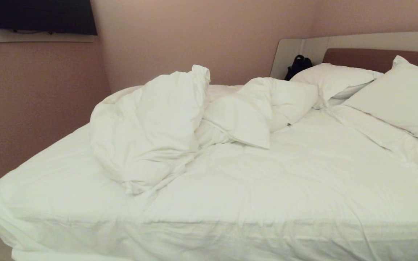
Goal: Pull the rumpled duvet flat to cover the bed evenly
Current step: Hold the folded corner of the quilt
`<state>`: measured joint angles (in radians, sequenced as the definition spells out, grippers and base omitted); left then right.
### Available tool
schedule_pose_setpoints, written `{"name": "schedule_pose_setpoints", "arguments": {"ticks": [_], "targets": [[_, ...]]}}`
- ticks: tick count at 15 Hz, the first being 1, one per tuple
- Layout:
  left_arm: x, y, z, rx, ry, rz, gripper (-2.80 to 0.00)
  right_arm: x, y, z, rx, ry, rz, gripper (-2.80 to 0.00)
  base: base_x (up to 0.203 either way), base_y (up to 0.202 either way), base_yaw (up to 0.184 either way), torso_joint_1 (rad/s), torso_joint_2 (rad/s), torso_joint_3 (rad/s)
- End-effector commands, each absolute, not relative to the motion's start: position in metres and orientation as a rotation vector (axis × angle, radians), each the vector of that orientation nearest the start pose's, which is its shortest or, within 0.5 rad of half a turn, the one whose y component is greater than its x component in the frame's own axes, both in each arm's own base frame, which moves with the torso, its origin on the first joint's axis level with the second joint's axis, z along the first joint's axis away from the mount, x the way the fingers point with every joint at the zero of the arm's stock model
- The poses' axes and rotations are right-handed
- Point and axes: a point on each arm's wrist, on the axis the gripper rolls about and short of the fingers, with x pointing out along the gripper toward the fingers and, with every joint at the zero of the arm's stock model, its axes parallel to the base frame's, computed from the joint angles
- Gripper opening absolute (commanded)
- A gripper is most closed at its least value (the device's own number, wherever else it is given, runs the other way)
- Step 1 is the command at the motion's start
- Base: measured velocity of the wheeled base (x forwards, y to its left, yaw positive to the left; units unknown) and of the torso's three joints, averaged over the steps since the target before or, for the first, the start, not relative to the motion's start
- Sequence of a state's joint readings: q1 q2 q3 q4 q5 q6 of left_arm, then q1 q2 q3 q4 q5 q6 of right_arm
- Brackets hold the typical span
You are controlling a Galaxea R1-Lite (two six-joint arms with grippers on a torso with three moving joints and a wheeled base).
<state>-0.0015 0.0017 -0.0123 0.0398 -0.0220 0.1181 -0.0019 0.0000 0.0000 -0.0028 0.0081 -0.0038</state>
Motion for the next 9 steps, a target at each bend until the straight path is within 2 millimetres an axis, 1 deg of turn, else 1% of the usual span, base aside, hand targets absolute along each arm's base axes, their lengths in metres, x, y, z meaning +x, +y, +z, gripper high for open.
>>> {"name": "schedule_pose_setpoints", "arguments": {"ticks": [1, 2, 3, 5, 7, 9], "targets": [[-0.025, -0.001, 0.08, 0.116, 0.009, -0.028, -2.8, -0.023, 0.0, 0.076, -0.005, -0.003, 0.006, -2.8, 0.0, 0.0, 0.0, 0.0, 0.0, 0.0], [-0.027, -0.001, 0.086, 0.112, -0.006, -0.03, -2.8, -0.023, 0.0, 0.076, -0.005, -0.003, 0.006, -2.8, 0.0, 0.0, 0.0, 0.0, 0.0, 0.0], [-0.03, -0.001, 0.096, 0.108, -0.017, -0.031, -2.8, -0.023, 0.0, 0.076, -0.005, -0.003, 0.006, -2.8, 0.0, 0.0, 0.0, 0.0, 0.0, 0.0], [-0.028, -0.001, 0.116, 0.095, 0.034, -0.04, -2.8, -0.023, 0.0, 0.076, -0.005, -0.003, 0.008, -2.8, 0.0, 0.0, 0.0, 0.0, 0.0, 0.0], [-0.017, -0.001, 0.13, 0.061, 0.125, -0.058, -2.8, -0.023, 0.0, 0.076, -0.005, -0.003, 0.007, -2.8, 0.0, 0.0, 0.0, 0.0, 0.0, 0.0], [0.001, -0.002, 0.141, 0.026, 0.233, -0.079, -2.8, -0.023, 0.0, 0.076, -0.005, -0.003, 0.006, -2.8, 0.0, 0.0, 0.0, 0.0, 0.0, 0.0]]}}
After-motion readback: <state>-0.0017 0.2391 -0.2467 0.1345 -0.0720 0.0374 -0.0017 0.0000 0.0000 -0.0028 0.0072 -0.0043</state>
